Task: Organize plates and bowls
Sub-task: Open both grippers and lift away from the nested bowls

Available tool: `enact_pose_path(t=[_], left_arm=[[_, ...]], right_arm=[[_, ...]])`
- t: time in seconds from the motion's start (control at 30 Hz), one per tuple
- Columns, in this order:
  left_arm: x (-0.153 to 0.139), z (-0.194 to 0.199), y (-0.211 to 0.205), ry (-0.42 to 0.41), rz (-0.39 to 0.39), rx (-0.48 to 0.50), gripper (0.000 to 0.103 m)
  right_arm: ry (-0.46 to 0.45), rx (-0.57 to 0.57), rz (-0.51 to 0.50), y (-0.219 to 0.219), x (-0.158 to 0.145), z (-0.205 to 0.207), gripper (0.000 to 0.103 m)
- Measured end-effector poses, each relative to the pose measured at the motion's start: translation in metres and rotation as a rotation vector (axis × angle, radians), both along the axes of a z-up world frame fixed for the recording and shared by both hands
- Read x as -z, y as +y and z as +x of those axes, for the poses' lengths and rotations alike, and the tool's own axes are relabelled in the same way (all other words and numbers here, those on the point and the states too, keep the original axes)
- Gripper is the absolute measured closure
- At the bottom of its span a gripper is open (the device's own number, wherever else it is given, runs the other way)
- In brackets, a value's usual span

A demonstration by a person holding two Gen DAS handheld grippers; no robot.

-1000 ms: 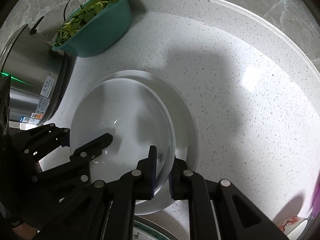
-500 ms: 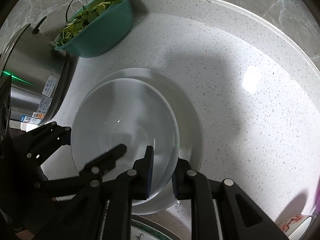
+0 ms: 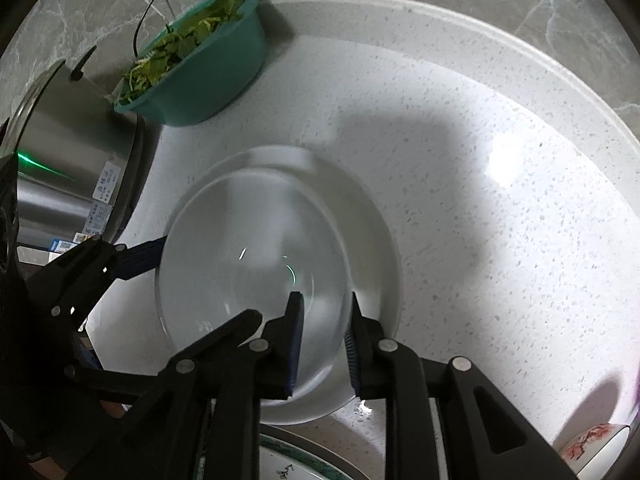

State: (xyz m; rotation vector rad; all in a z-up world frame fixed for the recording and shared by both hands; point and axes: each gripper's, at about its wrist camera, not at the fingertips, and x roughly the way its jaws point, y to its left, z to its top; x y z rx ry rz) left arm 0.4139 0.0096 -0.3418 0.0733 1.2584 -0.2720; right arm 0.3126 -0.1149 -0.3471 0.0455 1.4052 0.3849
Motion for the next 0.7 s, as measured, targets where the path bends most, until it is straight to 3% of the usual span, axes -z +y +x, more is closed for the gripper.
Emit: enact_pose_path(t=[0.13, 0.2, 0.33, 0.37, 0.4, 0.43, 0.53, 0.6, 0.7], left_arm=[[-0.003, -0.001, -0.002, -0.004, 0.003, 0.01, 0.021], [-0.006, -0.003, -0.001, -0.007, 0.002, 0.008, 0.018], [-0.018, -0.007, 0.006, -0.03, -0.018, -0.001, 0.012], [-0.021, -0.009, 0.009, -0.036, -0.023, -0.007, 0.009], [-0.026, -0.011, 0.013, -0.047, -0.03, -0.014, 0.005], [-0.03, -0.012, 0.018, -0.056, -0.037, -0.019, 0.0], [-0.046, -0.019, 0.025, -0.084, -0.053, -0.035, 0.0], [-0.063, -0.026, 0.022, -0.13, -0.077, -0.01, 0.0], [-0.089, -0.043, -0.001, -0.222, -0.093, 0.072, 0.0]], right_arm=[[-0.011, -0.001, 0.001, -0.001, -0.007, 0.0, 0.07], [-0.023, 0.005, -0.007, -0.002, -0.011, -0.001, 0.057], [-0.043, 0.022, 0.018, -0.008, -0.023, -0.005, 0.049], [-0.054, 0.03, 0.025, -0.009, -0.028, -0.008, 0.038], [-0.071, 0.045, 0.024, -0.011, -0.034, -0.01, 0.026], [-0.103, 0.065, 0.038, -0.016, -0.045, -0.013, 0.021], [-0.161, 0.113, 0.121, -0.031, -0.074, -0.023, 0.015], [-0.219, 0.139, 0.167, -0.044, -0.095, -0.036, 0.0], [-0.296, 0.181, 0.233, -0.075, -0.121, -0.068, 0.0]])
